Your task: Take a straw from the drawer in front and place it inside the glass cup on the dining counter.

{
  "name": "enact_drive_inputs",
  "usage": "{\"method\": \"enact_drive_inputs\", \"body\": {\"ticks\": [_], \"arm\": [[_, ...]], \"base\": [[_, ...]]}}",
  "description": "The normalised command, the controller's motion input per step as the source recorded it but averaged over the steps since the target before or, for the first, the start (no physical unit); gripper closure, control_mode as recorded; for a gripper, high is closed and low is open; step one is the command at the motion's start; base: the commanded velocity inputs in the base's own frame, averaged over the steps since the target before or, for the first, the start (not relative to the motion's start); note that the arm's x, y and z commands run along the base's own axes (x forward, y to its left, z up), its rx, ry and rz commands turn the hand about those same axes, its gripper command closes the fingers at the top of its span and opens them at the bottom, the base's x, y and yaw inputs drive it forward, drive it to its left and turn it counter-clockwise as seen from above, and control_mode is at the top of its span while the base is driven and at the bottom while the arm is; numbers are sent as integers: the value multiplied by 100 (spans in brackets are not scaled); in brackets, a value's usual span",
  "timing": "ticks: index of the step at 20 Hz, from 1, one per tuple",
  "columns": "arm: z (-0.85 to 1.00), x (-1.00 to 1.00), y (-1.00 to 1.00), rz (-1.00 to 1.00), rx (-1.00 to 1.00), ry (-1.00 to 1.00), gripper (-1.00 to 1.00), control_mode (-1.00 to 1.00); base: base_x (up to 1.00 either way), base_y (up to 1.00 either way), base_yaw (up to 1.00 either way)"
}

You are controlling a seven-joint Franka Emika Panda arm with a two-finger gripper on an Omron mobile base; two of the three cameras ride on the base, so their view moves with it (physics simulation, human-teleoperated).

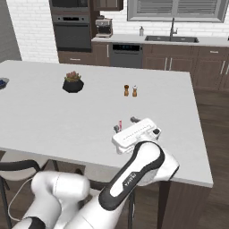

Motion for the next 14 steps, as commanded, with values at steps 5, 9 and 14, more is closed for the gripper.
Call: {"method": "enact_drive_inputs", "body": {"ticks": [5,9,14], "arm": [[48,-100,19,-13,-28,3,-100,-100],[19,-100,35,-14,-37,13,-100,-100],[13,-90,42,-14,-36,19,-100,-100]], "base": [[0,0,0],[0,0,0],[0,0,0]]}}
